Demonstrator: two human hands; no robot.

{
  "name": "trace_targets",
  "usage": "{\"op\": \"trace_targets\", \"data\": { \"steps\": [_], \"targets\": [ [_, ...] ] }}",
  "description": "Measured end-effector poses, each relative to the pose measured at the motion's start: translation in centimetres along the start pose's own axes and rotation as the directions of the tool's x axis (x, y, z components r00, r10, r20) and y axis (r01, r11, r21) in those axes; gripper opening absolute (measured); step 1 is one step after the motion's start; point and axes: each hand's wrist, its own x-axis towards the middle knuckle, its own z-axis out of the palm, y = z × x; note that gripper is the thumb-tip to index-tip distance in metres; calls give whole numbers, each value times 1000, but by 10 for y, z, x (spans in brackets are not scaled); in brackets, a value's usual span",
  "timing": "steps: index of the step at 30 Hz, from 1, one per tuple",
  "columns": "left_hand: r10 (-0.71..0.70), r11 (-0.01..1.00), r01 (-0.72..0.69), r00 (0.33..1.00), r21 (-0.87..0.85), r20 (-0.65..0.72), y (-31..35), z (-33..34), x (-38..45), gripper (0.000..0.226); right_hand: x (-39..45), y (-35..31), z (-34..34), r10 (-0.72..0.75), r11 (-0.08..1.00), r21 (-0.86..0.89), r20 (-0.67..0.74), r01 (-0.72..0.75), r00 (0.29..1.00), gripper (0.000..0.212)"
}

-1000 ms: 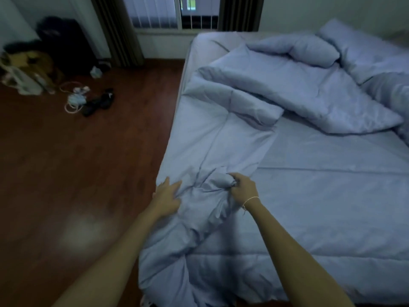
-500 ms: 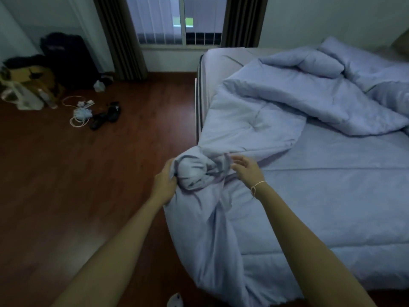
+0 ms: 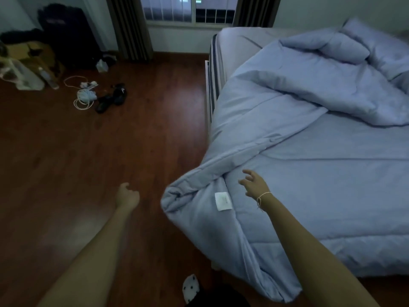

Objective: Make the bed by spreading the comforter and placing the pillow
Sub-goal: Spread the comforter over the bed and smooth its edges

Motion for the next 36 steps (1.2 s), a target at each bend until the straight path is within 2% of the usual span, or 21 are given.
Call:
{"op": "trace_targets", "data": {
  "steps": [7,13,15,19,23,25,27,29,31,34,36],
  "targets": [
    [226,944,-261,957,202,179,38,48,-4,44,12,6,-4,81,997,-4,-46,-81,996,46],
    [354,847,-468,851,253,387,87,113,-2,46,40,8,-28,167,980,126,-127,-151,978,46],
    [396,806,-543,792,238,466,113,139,5,46,61,4,-38,190,968,198,-179,-154,965,49],
    [479,720,-667,677,191,559,168,184,30,46,126,-14,-56,225,934,341,-322,-109,920,72],
    [494,671,-707,651,223,577,198,208,61,43,199,-41,-56,300,885,455,-406,-94,863,99],
    [491,660,-715,643,230,588,205,209,79,43,224,-60,-43,376,861,488,-415,-146,829,95],
    [508,633,-733,636,248,581,210,203,93,47,243,-80,-28,373,893,407,-434,-191,820,77],
    [532,598,-759,616,256,581,217,196,104,58,256,-107,-14,252,927,355,-344,-124,904,62],
    [547,601,-777,569,185,613,226,195,112,74,256,-133,3,119,921,385,-146,-54,982,56],
    [509,674,-735,535,73,674,244,209,128,89,238,-166,16,-37,899,437,22,24,999,54],
    [461,634,-756,539,163,705,252,223,138,75,227,-165,12,-67,834,551,36,36,997,42]
  ]
}}
